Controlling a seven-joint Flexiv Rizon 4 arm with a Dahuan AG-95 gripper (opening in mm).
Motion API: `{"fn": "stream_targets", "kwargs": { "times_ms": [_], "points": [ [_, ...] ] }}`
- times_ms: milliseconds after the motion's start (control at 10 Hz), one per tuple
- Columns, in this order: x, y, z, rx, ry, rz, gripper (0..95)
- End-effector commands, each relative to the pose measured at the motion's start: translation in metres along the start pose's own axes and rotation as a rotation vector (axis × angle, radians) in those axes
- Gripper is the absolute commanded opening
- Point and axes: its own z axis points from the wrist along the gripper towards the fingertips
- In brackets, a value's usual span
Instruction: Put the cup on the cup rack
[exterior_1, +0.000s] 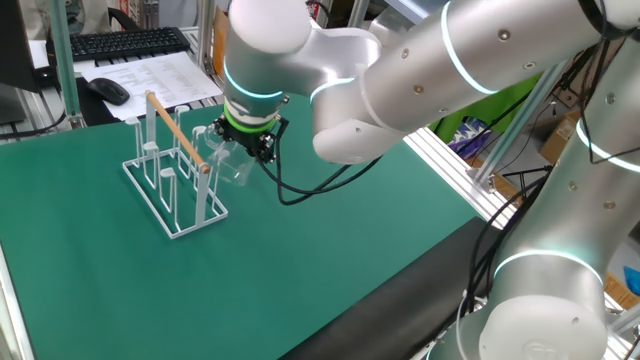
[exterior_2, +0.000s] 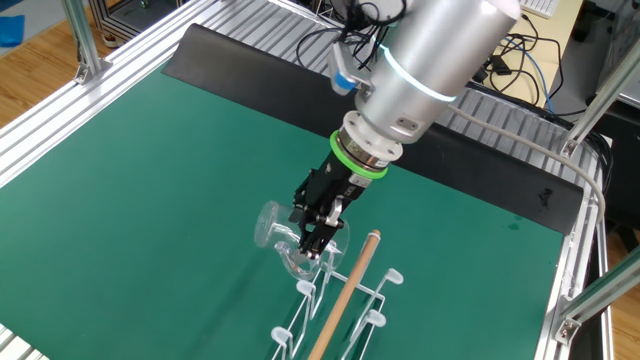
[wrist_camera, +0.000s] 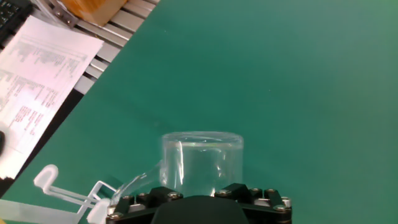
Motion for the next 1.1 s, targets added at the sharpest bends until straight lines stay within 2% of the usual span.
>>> {"fn": "stream_targets", "kwargs": {
  "times_ms": [100, 400, 700, 800, 1100],
  "points": [
    [0.003, 0.000, -0.001, 0.009, 0.014, -0.011, 76.0],
    [0.004, 0.000, -0.003, 0.005, 0.011, -0.012, 76.0],
    [0.007, -0.001, -0.010, 0.012, 0.022, -0.015, 76.0],
    [0.009, -0.001, -0.012, 0.015, 0.023, -0.016, 95.0],
    [0.012, -0.002, -0.018, 0.023, 0.024, -0.035, 95.0]
  ]
}}
